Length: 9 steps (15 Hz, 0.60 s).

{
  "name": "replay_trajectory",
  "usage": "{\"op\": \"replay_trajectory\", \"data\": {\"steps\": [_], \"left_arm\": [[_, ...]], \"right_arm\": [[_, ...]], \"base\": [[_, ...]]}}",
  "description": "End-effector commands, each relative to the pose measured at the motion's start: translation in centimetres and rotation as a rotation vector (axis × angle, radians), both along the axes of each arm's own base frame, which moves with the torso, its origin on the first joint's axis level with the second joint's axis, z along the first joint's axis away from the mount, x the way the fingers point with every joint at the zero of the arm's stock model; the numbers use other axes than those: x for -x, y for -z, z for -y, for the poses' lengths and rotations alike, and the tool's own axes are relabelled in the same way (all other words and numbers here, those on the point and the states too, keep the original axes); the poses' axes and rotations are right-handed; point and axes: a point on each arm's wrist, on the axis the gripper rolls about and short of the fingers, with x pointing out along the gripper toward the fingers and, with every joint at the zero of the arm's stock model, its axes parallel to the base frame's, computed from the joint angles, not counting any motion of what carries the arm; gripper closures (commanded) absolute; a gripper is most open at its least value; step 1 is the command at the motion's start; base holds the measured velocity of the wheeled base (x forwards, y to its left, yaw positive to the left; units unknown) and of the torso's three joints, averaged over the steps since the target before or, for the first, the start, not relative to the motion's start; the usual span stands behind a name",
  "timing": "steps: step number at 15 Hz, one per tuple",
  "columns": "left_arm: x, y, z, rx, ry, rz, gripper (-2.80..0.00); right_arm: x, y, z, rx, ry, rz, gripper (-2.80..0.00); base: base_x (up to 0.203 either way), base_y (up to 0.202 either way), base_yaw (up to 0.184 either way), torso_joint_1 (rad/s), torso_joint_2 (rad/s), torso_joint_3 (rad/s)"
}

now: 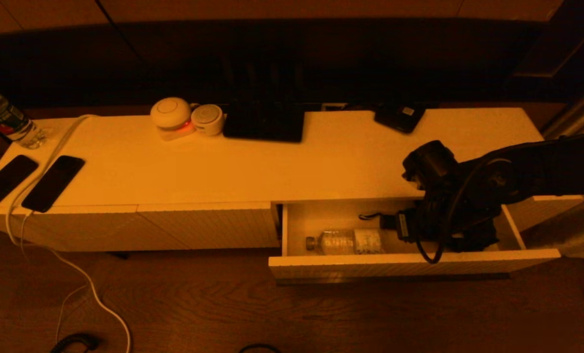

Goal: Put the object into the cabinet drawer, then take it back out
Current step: Open the drawer

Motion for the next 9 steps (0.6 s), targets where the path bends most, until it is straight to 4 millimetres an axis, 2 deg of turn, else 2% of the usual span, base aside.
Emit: {"op": "replay_trajectory", "data": {"steps": [1, 9], "left_arm": [[0.0, 0.0, 0.0, 0.000, 0.000, 0.000, 0.00], [0.0, 0.0, 0.0, 0.000, 0.000, 0.000, 0.00]], "right_arm": [[-0.3, 0.5, 0.1, 0.004, 0.008, -0.011, 0.00], [1.0, 1.7, 0.5, 0.023, 0.022, -0.108, 0.00]], "base": [[0.000, 0.000, 0.000, 0.000, 0.00, 0.000], [0.000, 0.000, 0.000, 0.000, 0.00, 0.000]]}}
